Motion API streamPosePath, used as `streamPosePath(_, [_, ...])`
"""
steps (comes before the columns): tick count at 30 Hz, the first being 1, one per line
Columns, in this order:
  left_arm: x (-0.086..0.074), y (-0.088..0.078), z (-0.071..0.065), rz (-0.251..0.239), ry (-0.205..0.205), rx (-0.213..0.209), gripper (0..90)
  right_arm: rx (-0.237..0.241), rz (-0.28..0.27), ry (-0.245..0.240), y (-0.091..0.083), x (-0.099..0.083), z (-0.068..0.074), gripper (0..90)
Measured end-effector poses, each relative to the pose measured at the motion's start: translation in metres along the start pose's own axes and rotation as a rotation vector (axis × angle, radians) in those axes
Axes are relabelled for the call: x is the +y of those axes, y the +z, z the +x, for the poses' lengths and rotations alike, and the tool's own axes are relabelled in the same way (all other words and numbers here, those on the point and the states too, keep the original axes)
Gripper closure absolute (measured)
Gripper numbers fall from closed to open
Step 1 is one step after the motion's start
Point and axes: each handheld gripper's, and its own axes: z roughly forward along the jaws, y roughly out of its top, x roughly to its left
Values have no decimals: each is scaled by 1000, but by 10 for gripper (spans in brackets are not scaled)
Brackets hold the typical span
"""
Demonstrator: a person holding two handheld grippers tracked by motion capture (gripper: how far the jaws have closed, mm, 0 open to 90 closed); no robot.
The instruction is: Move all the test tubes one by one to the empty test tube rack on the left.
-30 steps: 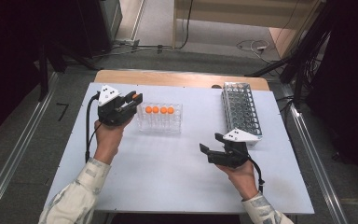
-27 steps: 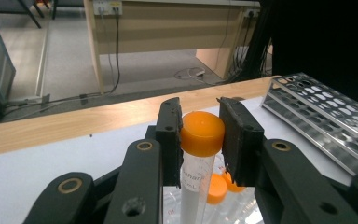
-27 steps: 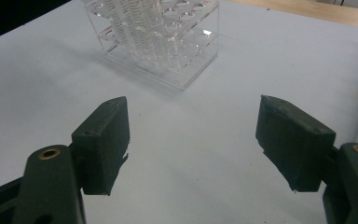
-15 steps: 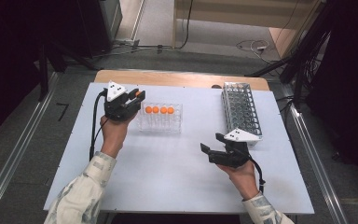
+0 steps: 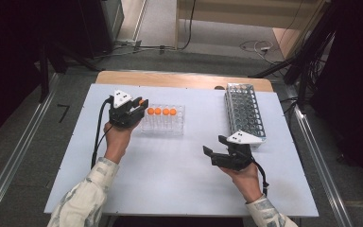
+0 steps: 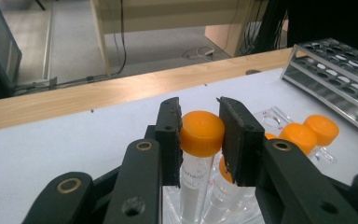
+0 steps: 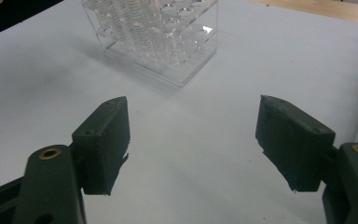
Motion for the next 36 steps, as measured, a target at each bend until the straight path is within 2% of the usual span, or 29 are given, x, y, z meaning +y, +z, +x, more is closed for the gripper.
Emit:
streamPosePath(4, [-1,0,0,5,-1,-2,684,0,2,2,0,0,0,245])
streamPosePath(12, [0,-4,-1,-4,-10,-9,571,-2,1,4,0,-1,0,245])
streamPosePath(21, [-1,-20,-5,-7,-52,-44,373,-6,-3,10,-1,-1,-2,246])
streamPosePath(27, [-11,-34,-9,-18,-78,-48,266,-12,0,7,-1,-1,-3,245])
streamPosePath(36, [-31,-53,-14,-22,-81,-55,233,-23,-2,17,-3,-3,-7,246])
